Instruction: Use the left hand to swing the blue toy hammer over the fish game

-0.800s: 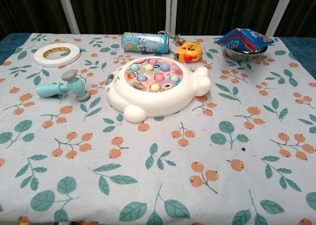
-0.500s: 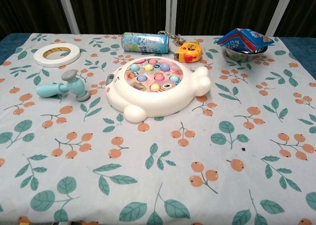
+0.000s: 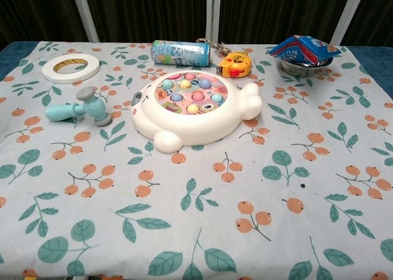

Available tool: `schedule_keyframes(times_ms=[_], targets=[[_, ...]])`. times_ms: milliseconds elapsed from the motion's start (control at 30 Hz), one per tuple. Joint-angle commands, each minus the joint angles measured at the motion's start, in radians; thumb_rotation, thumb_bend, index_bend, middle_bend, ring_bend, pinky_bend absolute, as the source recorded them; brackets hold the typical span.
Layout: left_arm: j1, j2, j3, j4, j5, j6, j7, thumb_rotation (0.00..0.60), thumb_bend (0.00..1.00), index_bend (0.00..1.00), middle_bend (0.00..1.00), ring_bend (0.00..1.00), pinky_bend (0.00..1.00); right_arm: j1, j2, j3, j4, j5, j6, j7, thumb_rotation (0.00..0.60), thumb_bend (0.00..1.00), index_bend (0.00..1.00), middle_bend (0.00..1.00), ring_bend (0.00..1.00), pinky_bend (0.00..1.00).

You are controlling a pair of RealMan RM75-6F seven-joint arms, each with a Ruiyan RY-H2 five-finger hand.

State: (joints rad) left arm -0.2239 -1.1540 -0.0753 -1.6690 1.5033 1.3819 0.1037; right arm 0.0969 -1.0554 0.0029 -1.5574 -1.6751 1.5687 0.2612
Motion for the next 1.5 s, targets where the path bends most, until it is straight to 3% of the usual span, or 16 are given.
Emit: schedule_keyframes(times_ms=[33, 233, 400, 933, 1500], targets=[[-0.180, 0.014, -0.074, 0.053, -0.031, -0.238, -0.115, 0.600, 0.27, 0.23, 0.24, 0.09, 0.17, 0.000, 0.000, 0.002, -0.004, 0.005, -0.003, -0.004, 0.600, 0.16, 0.03, 0.14, 0.00, 0.00], [-0.344, -0.062, -0.110, 0.163, -0.115, -0.472, -0.134, 0.600, 0.27, 0.28, 0.29, 0.15, 0.24, 0.002, -0.002, 0.006, -0.007, 0.014, -0.012, -0.012, 0.600, 0.16, 0.03, 0.14, 0.00, 0.00], [-0.399, -0.136, -0.109, 0.211, -0.190, -0.558, -0.118, 0.600, 0.26, 0.30, 0.30, 0.17, 0.25, 0.003, -0.001, 0.008, -0.003, 0.025, -0.021, -0.008, 0.600, 0.16, 0.03, 0.14, 0.00, 0.00], [-0.411, -0.275, -0.064, 0.263, -0.303, -0.547, -0.013, 0.600, 0.29, 0.35, 0.32, 0.17, 0.25, 0.011, -0.011, 0.010, 0.026, 0.032, -0.038, 0.023, 0.600, 0.15, 0.03, 0.14, 0.00, 0.00], [-0.446, -0.311, -0.051, 0.247, -0.395, -0.507, 0.194, 0.579, 0.33, 0.39, 0.38, 0.21, 0.28, 0.016, -0.021, 0.010, 0.054, 0.043, -0.055, 0.049, 0.600, 0.15, 0.03, 0.15, 0.00, 0.00]])
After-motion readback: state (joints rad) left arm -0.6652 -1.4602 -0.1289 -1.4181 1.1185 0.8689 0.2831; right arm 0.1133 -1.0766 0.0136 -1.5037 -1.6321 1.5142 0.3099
